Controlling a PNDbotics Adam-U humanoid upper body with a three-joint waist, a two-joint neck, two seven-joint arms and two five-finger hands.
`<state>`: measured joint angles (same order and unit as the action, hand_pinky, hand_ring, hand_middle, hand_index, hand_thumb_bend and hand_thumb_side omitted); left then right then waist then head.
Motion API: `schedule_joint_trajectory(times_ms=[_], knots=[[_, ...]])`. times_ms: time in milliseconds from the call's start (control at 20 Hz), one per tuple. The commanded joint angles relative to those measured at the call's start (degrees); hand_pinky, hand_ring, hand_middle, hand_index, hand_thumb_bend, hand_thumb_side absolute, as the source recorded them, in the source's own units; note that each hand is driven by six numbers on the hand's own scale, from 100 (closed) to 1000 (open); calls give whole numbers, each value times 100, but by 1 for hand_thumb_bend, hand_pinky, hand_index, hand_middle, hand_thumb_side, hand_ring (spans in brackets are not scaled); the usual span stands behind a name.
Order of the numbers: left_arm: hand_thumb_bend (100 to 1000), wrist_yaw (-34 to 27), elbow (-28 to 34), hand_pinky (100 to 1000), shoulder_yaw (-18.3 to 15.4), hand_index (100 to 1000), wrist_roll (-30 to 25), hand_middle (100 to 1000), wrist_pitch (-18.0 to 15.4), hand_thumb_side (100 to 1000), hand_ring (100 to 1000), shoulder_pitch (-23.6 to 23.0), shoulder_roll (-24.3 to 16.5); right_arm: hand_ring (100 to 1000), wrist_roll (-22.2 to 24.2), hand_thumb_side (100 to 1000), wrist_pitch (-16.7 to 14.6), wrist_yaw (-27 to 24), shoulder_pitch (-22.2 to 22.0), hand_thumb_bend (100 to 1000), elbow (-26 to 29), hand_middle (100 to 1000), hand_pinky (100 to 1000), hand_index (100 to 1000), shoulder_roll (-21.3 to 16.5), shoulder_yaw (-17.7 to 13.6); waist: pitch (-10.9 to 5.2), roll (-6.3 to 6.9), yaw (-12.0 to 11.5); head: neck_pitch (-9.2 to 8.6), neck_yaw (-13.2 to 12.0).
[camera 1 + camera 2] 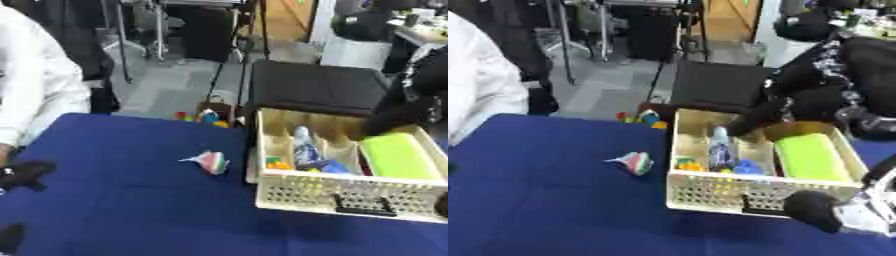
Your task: Pick up objects from table and place into drawer.
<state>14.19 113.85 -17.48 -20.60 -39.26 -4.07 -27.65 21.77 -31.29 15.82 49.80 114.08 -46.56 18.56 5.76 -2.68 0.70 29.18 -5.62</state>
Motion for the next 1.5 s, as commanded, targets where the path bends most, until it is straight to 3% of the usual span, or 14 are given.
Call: schedule_joint_trajectory(times_ms=[50,100,400,500,650,800,900,950,1150,1350,1500], knots=[[100,-16,75,664,-58,966,-18,869,8,860,872,-6,-63,572,-50,1000,238,-54,234,280,51,616,414,819,338,36,-82,40,1,55,50],[100,-14,75,663,-62,966,-20,868,16,857,872,-12,-53,569,-51,1000,340,-44,280,318,51,615,412,818,494,48,-87,45,1,59,62],[100,14,75,662,-87,964,-14,867,59,858,871,-48,-9,545,164,1000,801,171,414,314,51,608,385,823,1280,59,-104,49,4,79,116],[100,30,75,662,-92,963,-15,867,77,859,871,-57,0,501,273,1000,894,332,399,304,51,571,301,803,1412,29,-108,37,15,87,112],[100,52,75,662,-105,963,-10,867,98,859,871,-70,4,323,354,1000,1119,841,367,255,51,444,108,716,1530,-110,-111,17,50,89,59],[100,56,75,661,-105,963,-6,866,106,860,870,-60,2,323,271,1000,1299,1377,301,255,51,416,100,705,1601,-150,-103,7,62,74,32],[100,73,75,662,-102,963,-18,866,105,858,870,-64,4,369,152,1000,1329,1512,249,249,51,455,157,728,1586,-185,-87,10,71,72,-44],[100,80,75,663,-99,964,-20,867,93,856,870,-66,-2,448,65,1000,1340,1543,220,244,51,507,262,756,1553,-224,-80,13,76,74,-109],[100,108,75,664,-104,964,21,867,40,854,870,-68,-26,589,-434,1000,1429,1610,31,225,51,641,479,795,1240,-497,-38,31,92,27,-464],[100,169,75,650,-140,957,106,849,72,818,855,-51,-127,652,-1028,1000,1617,1708,-313,209,51,686,554,805,858,-894,21,52,92,23,-855],[100,338,75,653,-231,956,387,844,118,778,852,-112,-484,645,-1605,1000,1890,1722,-828,211,51,669,568,802,528,-1364,101,87,85,64,-987]])
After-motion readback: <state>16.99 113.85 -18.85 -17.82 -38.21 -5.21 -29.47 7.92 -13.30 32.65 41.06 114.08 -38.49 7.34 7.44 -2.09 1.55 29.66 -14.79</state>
